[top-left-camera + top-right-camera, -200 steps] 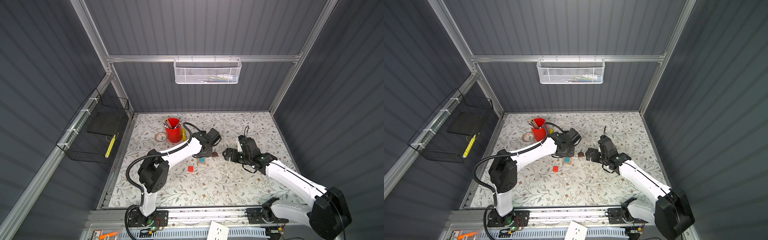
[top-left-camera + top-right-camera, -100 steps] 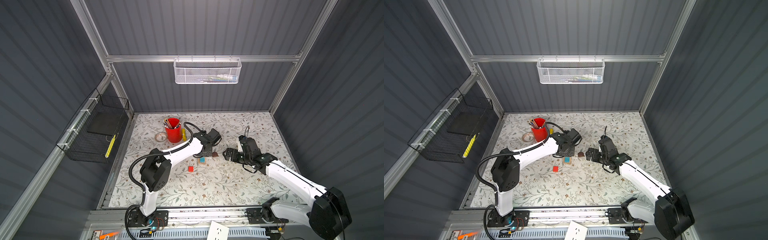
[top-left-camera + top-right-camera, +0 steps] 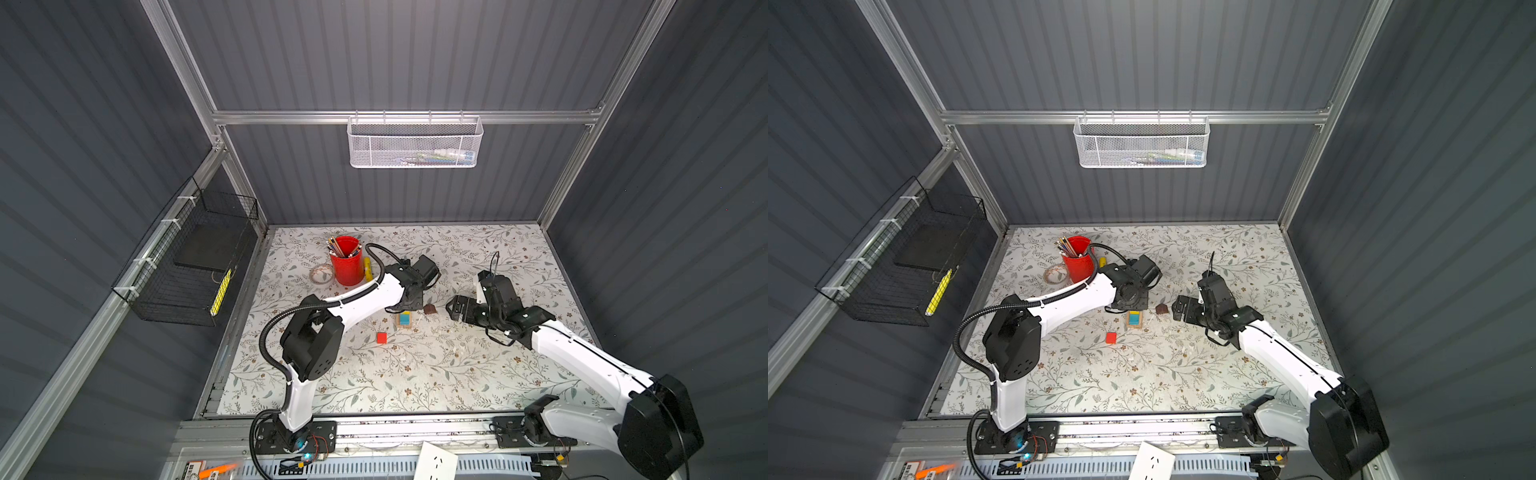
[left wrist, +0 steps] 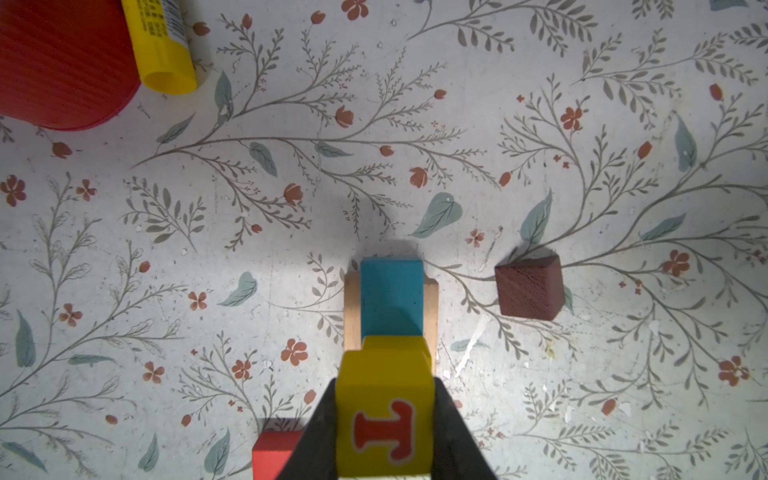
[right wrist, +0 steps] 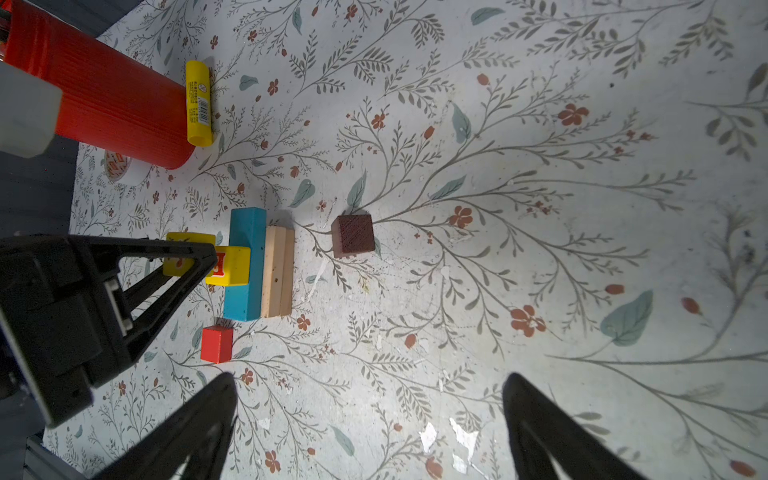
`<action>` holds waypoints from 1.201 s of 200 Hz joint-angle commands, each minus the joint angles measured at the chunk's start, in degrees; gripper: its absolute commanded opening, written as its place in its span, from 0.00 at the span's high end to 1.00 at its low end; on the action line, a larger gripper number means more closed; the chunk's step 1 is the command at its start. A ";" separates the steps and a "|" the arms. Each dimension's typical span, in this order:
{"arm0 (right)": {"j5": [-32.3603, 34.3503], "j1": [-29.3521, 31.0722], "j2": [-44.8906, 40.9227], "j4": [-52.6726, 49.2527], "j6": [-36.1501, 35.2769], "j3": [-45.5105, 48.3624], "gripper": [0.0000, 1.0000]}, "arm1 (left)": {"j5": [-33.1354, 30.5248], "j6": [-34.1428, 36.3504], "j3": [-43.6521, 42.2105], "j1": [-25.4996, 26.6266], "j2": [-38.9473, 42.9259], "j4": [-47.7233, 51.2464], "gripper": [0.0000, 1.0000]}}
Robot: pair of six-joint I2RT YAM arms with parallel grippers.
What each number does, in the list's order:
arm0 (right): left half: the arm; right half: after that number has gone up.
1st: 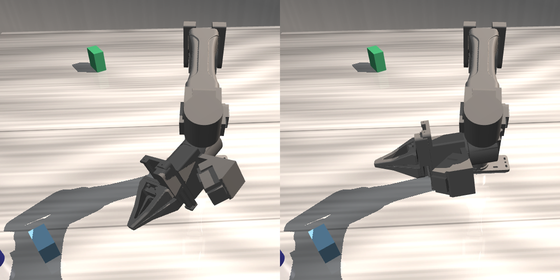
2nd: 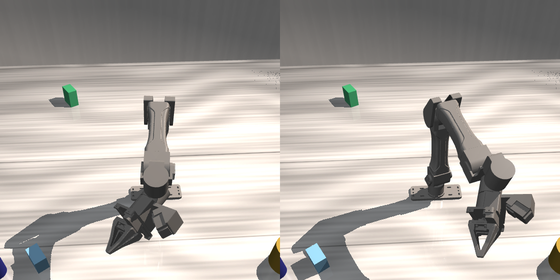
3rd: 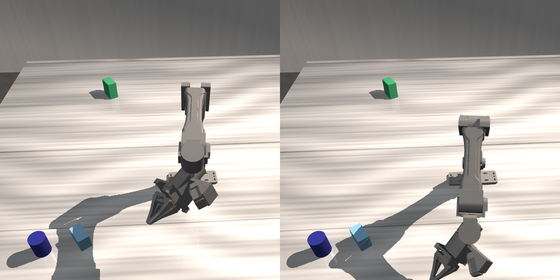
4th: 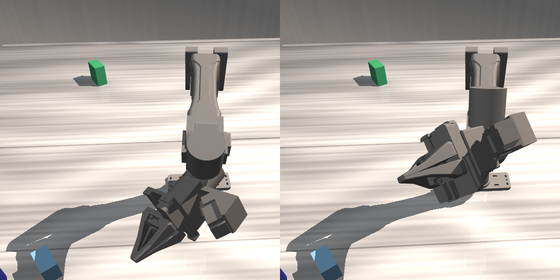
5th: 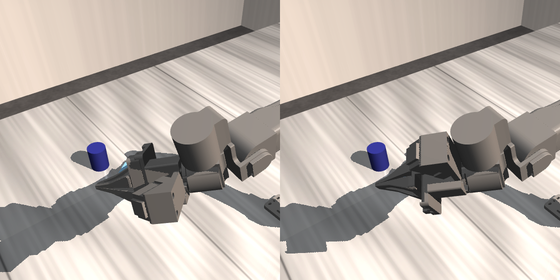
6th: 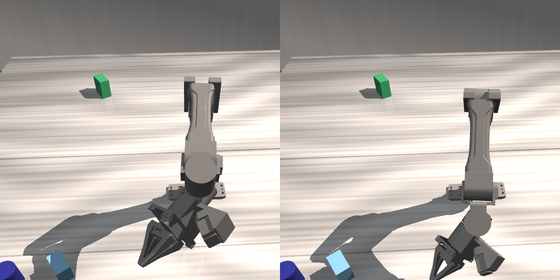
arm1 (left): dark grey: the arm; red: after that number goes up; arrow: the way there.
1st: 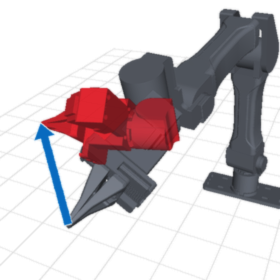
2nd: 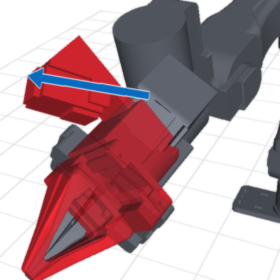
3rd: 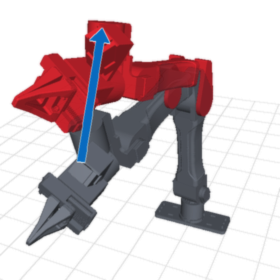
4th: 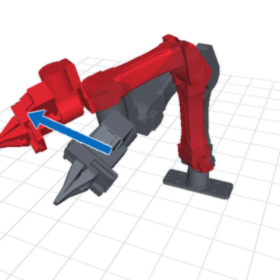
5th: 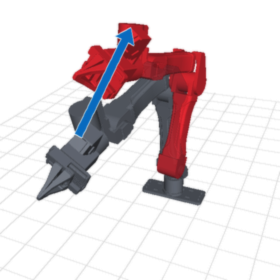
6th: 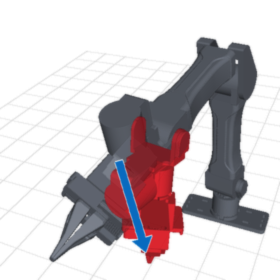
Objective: Build the wood block tower
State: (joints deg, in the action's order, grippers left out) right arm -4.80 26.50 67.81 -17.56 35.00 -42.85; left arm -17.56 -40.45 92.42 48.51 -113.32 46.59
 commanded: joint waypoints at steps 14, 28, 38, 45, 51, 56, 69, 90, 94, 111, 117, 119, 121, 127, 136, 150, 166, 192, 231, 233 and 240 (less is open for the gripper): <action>-0.22 -0.27 -0.27 0.11 0.44 0.31 0.01 | 1.74 0.96 -1.34 -0.37 -1.22 -0.21 0.83; -0.29 -0.34 -0.22 0.14 0.43 0.33 0.01 | 2.72 1.23 -1.70 -0.40 -1.14 -0.71 0.83; -0.25 -0.37 -0.19 0.15 0.55 0.39 0.01 | 2.77 1.24 -1.72 -0.35 -1.20 -0.55 0.83; -0.41 -0.37 -0.15 0.28 0.52 0.38 0.01 | 2.68 1.25 -1.80 -0.35 -1.16 -0.54 0.83; -0.41 -0.31 -0.20 0.26 0.50 0.40 0.01 | 2.62 1.26 -1.89 -0.37 -1.18 -0.54 0.82; -0.43 -0.35 -0.12 0.25 0.50 0.40 0.01 | 2.57 1.33 -1.98 -0.41 -1.16 -0.53 0.82; -0.39 -0.33 -0.09 0.29 0.50 0.40 0.01 | 2.78 1.34 -1.89 -0.35 -1.23 -0.29 0.82; -0.40 -0.46 -0.12 0.27 0.55 0.40 0.01 | 2.95 1.30 -1.87 -0.40 -1.10 -0.12 0.80; -0.39 -0.44 0.03 0.29 0.51 0.40 0.01 | 3.06 1.29 -1.89 -0.37 -1.01 -0.10 0.80; -0.48 -0.44 0.11 0.25 0.50 0.40 0.01 | 3.25 1.24 -1.85 -0.38 -0.77 0.05 0.77; -0.54 -0.41 0.13 0.35 0.60 0.35 0.01 | 3.24 1.10 -1.73 -0.35 -0.77 0.29 0.76; -0.56 -0.40 0.17 0.34 0.62 0.32 0.01 | 3.28 1.12 -1.68 -0.35 -0.79 0.33 0.76; -0.56 -0.44 0.14 0.38 0.64 0.29 0.01 | 3.31 1.11 -1.64 -0.35 -0.73 0.41 0.75; -0.53 -0.40 0.13 0.40 0.67 0.31 0.01 | 3.31 1.06 -1.50 -0.39 -0.73 0.60 0.75; -0.52 -0.50 0.13 0.38 0.64 0.31 0.01 | 3.36 1.11 -1.32 -0.36 -0.63 0.74 0.72; -0.56 -0.49 0.18 0.42 0.61 0.40 0.01 | 3.64 1.16 -1.28 -0.36 -0.43 0.78 0.69; -0.72 -0.52 0.30 0.47 0.70 0.38 0.01 | 3.72 1.22 -1.26 -0.40 -0.11 0.87 0.67; -0.83 -0.58 0.46 0.51 0.78 0.40 0.01 | 3.57 1.25 -0.94 -0.41 -0.05 1.21 0.63; -0.90 -0.57 0.42 0.61 0.86 0.48 0.01 | 3.45 1.33 -0.58 -0.35 -0.15 1.31 0.58; -0.89 -0.64 0.40 0.65 0.86 0.48 0.01 | 3.49 1.27 -0.58 -0.37 -0.15 1.31 0.58; -0.90 -0.62 0.41 0.60 0.86 0.49 0.01 | 3.35 1.26 -0.58 -0.37 -0.07 1.23 0.57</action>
State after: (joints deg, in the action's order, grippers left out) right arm -5.23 26.17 67.99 -17.30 35.62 -42.85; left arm -14.74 -40.01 91.44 48.27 -113.65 45.89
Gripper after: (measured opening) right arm 0.989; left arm 0.420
